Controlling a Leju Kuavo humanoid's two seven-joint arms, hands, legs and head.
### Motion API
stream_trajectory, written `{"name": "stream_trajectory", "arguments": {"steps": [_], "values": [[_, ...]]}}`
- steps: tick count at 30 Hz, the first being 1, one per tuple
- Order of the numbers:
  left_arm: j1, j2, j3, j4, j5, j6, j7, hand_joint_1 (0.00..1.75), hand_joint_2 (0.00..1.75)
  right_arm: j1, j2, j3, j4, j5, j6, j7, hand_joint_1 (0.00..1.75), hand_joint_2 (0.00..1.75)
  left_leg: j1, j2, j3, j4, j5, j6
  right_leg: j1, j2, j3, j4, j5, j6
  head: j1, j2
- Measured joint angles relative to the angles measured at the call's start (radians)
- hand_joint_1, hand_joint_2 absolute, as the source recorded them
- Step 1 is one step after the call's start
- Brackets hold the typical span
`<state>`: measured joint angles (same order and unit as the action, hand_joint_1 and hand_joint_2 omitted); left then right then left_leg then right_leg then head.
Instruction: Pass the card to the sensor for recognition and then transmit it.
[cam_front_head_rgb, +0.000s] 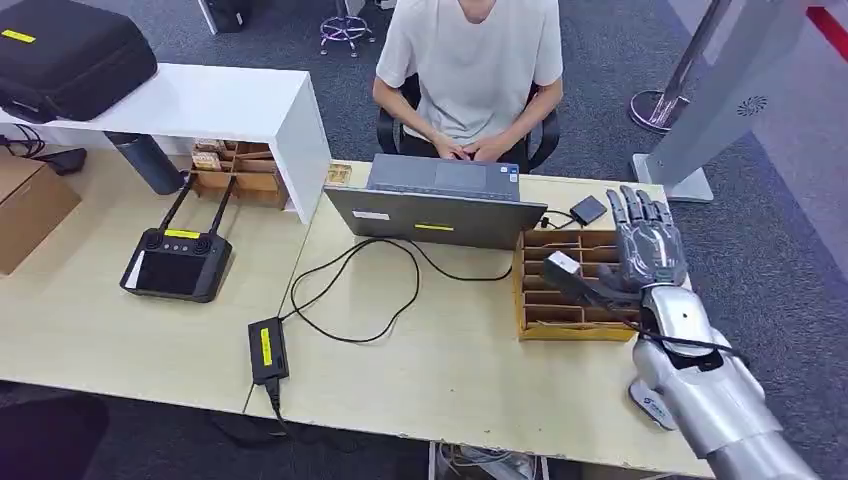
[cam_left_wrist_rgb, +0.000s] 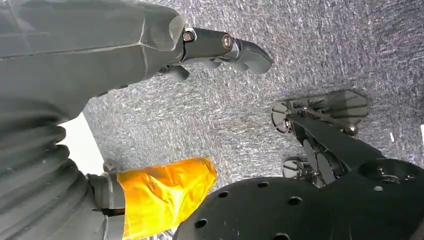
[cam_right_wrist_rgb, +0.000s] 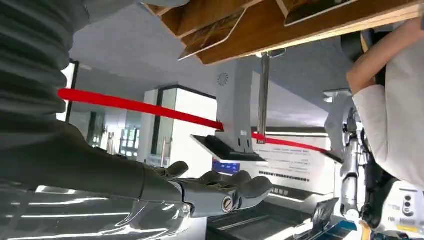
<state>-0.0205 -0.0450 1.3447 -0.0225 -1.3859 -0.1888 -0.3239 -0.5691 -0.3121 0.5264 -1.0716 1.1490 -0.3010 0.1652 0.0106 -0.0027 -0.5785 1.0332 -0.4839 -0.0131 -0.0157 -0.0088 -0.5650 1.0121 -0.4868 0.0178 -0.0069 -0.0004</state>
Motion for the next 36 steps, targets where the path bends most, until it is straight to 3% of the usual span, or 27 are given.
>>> {"name": "stream_trajectory", "arguments": {"steps": [36], "values": [[-0.002, -0.002, -0.001, 0.000, -0.011, -0.003, 0.007, 0.00, 1.75, -0.032, 0.034, -0.019, 0.099, 0.002, -0.005, 0.030, 0.00, 1.75, 0.000, 0.000, 0.000, 0.000, 0.000, 0.000, 0.000, 0.000, 0.000, 0.000, 0.000, 0.000, 0.000, 0.000]]}}
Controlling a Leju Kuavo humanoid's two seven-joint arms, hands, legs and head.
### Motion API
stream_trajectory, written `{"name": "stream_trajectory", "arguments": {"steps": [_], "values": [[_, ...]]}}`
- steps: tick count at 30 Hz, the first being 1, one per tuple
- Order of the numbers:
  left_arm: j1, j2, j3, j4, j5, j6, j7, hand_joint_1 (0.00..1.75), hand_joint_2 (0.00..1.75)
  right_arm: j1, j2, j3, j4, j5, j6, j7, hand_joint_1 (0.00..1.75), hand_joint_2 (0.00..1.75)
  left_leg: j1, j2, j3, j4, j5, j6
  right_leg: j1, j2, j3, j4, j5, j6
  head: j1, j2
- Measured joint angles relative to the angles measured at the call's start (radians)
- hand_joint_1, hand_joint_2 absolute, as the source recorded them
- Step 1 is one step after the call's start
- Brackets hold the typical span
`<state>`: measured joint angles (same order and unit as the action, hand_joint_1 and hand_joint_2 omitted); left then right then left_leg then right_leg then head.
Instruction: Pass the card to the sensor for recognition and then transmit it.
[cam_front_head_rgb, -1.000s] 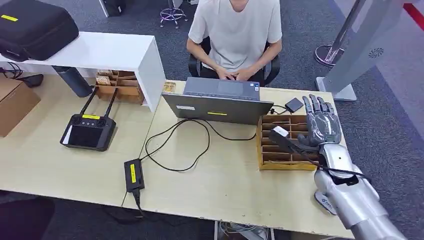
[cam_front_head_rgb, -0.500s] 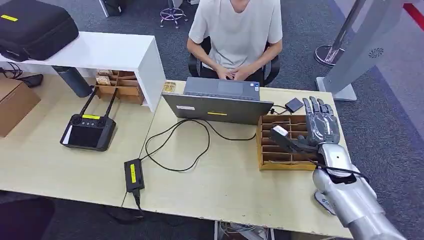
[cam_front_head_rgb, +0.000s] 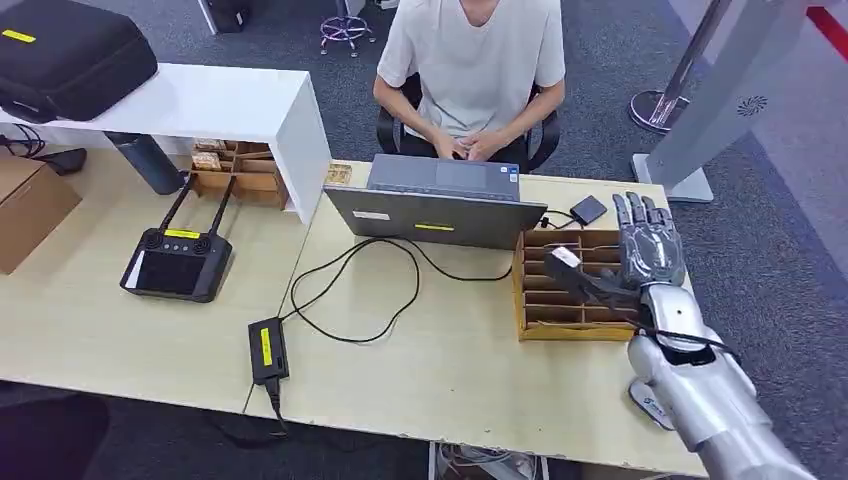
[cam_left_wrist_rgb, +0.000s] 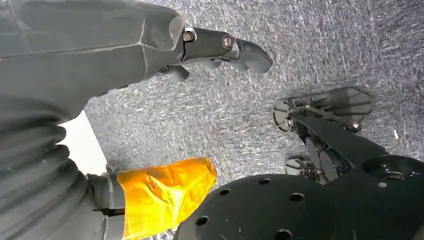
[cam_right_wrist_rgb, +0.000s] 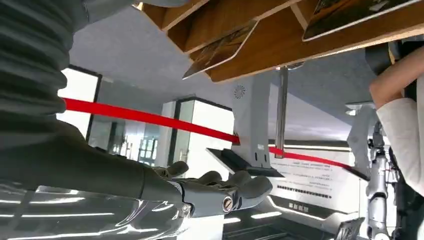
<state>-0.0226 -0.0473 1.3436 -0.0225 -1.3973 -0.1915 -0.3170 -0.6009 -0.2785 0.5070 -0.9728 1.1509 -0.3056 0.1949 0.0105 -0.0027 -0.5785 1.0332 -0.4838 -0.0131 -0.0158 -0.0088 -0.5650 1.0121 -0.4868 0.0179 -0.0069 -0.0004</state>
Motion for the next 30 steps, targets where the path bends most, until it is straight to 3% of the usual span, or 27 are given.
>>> {"name": "stream_trajectory", "arguments": {"steps": [30], "values": [[0.000, 0.000, 0.000, 0.000, -0.012, 0.000, 0.002, 0.00, 1.75, -0.056, 0.002, -0.027, 0.076, 0.003, -0.001, 0.016, 0.00, 1.75, 0.000, 0.000, 0.000, 0.000, 0.000, 0.000, 0.000, 0.000, 0.000, 0.000, 0.000, 0.000, 0.000, 0.000]]}}
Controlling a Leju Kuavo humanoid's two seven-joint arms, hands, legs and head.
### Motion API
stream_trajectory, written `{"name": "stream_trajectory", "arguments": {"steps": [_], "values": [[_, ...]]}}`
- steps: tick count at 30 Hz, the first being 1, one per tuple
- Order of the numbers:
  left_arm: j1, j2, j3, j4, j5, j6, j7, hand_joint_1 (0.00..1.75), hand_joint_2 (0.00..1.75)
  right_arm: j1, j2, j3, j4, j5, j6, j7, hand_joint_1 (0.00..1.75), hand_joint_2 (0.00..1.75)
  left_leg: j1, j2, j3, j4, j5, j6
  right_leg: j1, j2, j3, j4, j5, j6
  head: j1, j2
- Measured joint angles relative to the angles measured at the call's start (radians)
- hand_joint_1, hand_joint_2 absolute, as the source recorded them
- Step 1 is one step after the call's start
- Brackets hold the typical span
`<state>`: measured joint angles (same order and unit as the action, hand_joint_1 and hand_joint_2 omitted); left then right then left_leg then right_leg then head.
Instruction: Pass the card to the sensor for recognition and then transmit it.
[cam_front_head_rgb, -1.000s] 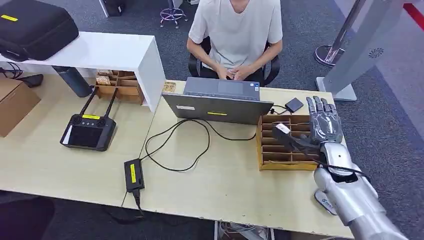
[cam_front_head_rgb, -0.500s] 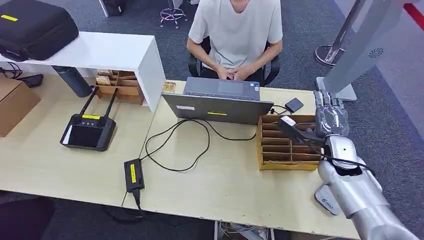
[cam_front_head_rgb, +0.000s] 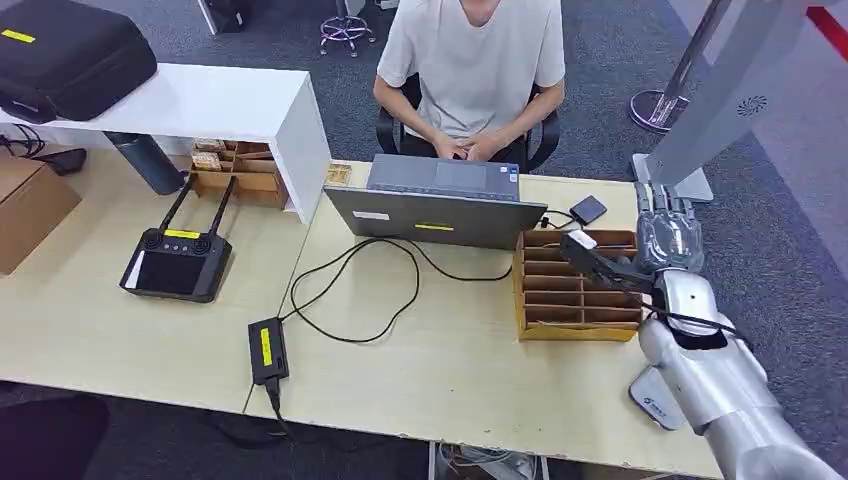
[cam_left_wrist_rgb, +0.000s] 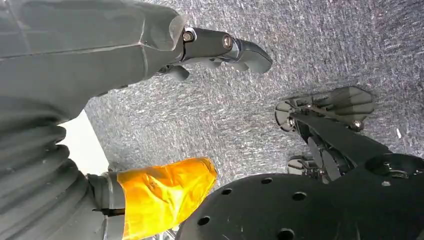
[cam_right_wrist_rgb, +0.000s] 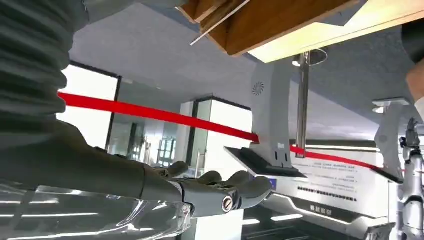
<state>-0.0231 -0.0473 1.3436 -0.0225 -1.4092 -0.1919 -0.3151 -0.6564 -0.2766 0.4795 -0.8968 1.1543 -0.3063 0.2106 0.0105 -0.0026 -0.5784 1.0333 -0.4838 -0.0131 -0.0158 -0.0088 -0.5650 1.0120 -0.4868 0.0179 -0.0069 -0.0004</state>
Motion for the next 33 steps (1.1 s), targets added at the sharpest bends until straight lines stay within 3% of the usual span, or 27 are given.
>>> {"name": "stream_trajectory", "arguments": {"steps": [24, 25, 33], "values": [[-0.001, -0.001, 0.000, 0.000, 0.000, 0.000, 0.000, 0.00, 1.75, 0.018, 0.013, 0.000, 0.015, -0.012, 0.000, -0.002, 0.00, 1.75, 0.000, 0.000, 0.000, 0.000, 0.000, 0.000, 0.000, 0.000, 0.000, 0.000, 0.000, 0.000, 0.000, 0.000], [-0.001, -0.001, 0.000, 0.000, 0.000, 0.000, 0.000, 0.00, 1.75, 0.018, 0.013, 0.000, 0.015, -0.012, 0.000, -0.002, 1.75, 1.75, 0.000, 0.000, 0.000, 0.000, 0.000, 0.000, 0.000, 0.000, 0.000, 0.000, 0.000, 0.000, 0.000, 0.000], [-0.001, -0.001, 0.001, 0.000, 0.000, -0.003, 0.000, 0.00, 1.75, 0.021, 0.013, -0.001, 0.017, -0.031, 0.000, -0.008, 1.75, 1.75, 0.000, 0.000, 0.000, 0.000, 0.000, 0.000, 0.000, 0.000, 0.000, 0.000, 0.000, 0.000, 0.000, 0.000]]}}
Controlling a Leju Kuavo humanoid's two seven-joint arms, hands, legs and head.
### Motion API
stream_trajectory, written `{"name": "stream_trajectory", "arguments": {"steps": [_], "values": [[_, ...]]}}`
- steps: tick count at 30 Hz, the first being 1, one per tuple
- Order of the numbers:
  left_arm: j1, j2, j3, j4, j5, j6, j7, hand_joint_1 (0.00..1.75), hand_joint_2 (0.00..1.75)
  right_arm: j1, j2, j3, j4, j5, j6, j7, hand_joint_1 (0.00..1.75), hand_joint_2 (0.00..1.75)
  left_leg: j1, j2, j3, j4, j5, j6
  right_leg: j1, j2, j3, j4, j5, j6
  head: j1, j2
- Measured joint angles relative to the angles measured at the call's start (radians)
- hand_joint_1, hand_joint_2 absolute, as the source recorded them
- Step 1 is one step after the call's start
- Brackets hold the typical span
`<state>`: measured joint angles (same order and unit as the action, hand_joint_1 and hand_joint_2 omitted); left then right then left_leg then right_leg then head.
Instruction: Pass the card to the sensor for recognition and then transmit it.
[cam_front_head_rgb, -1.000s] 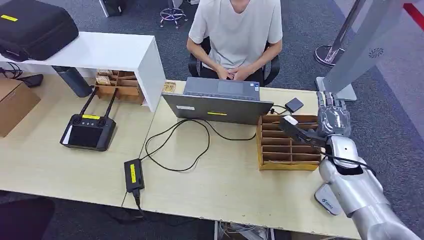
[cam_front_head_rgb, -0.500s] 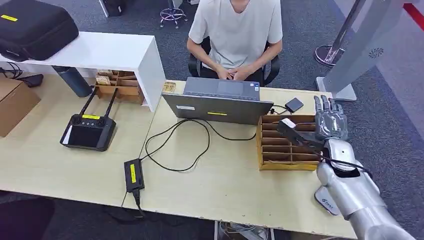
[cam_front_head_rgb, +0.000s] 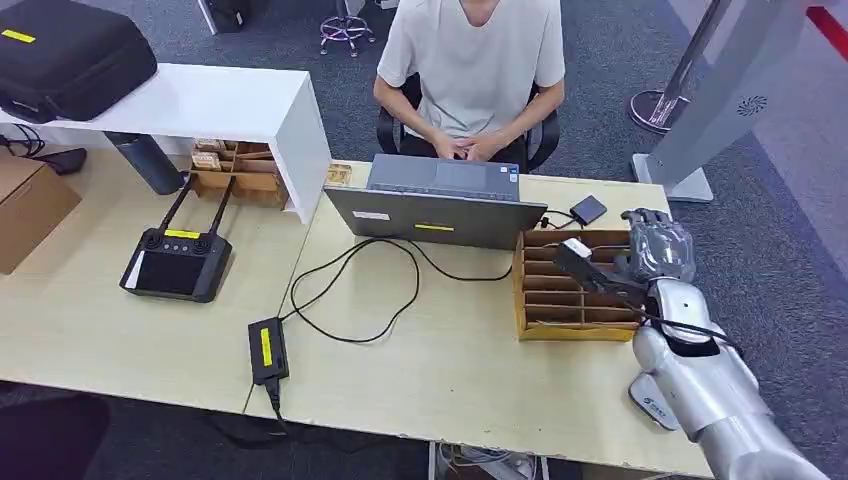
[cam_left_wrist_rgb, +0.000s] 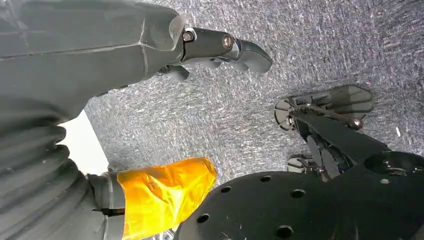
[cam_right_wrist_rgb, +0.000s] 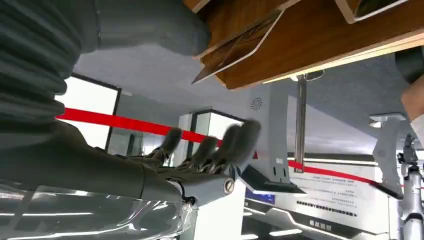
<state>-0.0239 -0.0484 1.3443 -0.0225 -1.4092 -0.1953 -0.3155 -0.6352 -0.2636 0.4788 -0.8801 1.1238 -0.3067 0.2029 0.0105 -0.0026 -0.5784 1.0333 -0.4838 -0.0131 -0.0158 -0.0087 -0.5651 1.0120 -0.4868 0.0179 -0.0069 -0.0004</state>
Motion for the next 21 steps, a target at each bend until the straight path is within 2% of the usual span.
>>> {"name": "stream_trajectory", "arguments": {"steps": [21], "values": [[0.000, 0.000, 0.003, 0.000, -0.001, -0.002, 0.000, 0.00, 1.75, 0.006, 0.001, -0.024, 0.000, -0.026, -0.008, -0.011, 1.75, 1.75, 0.000, 0.000, 0.000, 0.000, 0.000, 0.000, 0.000, 0.000, 0.000, 0.000, 0.000, 0.000, 0.000, 0.000]]}}
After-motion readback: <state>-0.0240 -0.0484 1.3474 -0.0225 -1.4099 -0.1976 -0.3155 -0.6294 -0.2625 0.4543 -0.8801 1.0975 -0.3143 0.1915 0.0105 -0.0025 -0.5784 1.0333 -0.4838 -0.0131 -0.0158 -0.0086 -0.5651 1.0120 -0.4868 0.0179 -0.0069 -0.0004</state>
